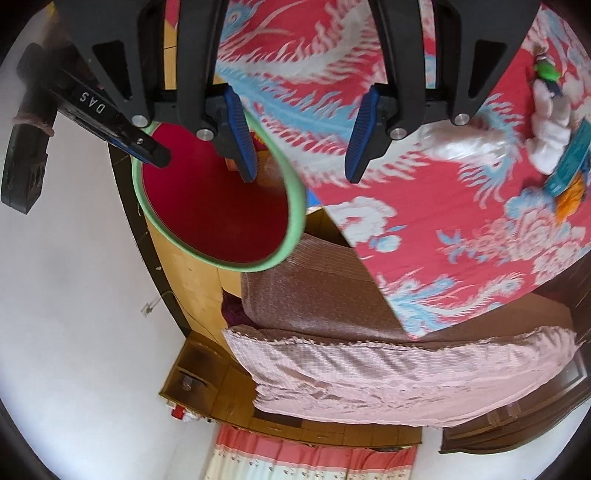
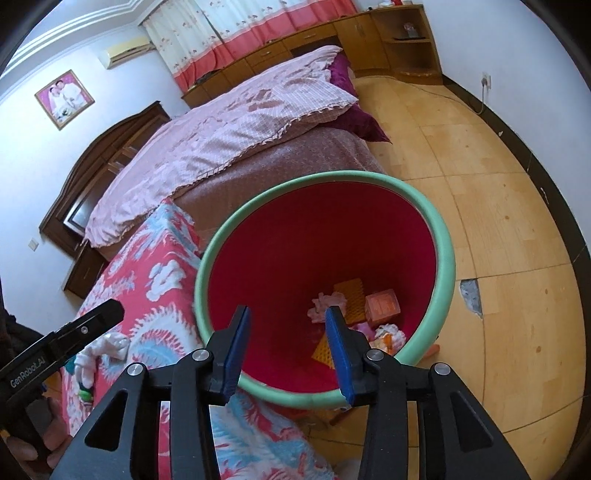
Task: Collect trash
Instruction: 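Move both tools back toward the items on the bed, then grasp the white knit glove with the left tool while the right tool grasps the clear plastic bag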
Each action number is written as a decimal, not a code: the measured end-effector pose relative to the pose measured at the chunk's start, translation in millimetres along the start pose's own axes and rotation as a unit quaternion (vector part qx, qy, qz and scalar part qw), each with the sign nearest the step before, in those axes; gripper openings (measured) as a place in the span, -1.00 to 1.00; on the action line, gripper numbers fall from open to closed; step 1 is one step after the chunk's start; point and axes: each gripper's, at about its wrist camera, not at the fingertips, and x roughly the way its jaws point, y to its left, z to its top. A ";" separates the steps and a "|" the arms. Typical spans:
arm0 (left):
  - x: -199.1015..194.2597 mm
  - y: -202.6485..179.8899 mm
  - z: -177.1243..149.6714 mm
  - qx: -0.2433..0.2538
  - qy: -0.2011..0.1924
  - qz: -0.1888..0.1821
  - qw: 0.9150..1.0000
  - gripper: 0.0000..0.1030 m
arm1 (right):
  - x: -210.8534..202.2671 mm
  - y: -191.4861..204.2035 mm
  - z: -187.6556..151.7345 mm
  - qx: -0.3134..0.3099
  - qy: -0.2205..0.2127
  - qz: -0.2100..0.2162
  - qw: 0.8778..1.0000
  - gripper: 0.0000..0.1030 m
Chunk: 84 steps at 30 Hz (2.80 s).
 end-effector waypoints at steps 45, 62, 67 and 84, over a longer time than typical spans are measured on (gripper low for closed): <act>-69.0 225.7 -50.5 -0.102 -0.004 0.171 0.980 -0.02 | 44.6 187.1 -48.8 -0.150 0.068 0.059 0.985 0.24; -37.5 242.0 -37.2 -0.085 0.002 0.169 0.982 -0.28 | 73.5 197.3 -46.2 -0.162 0.088 0.055 0.981 0.24; -40.9 240.6 -37.5 -0.089 -0.006 0.150 0.985 -0.79 | 82.5 199.4 -46.0 -0.165 0.094 0.055 0.980 0.24; -60.3 245.4 -58.6 -0.167 -0.013 0.110 0.980 -0.43 | 110.7 226.9 -50.7 -0.232 0.099 0.077 0.965 0.23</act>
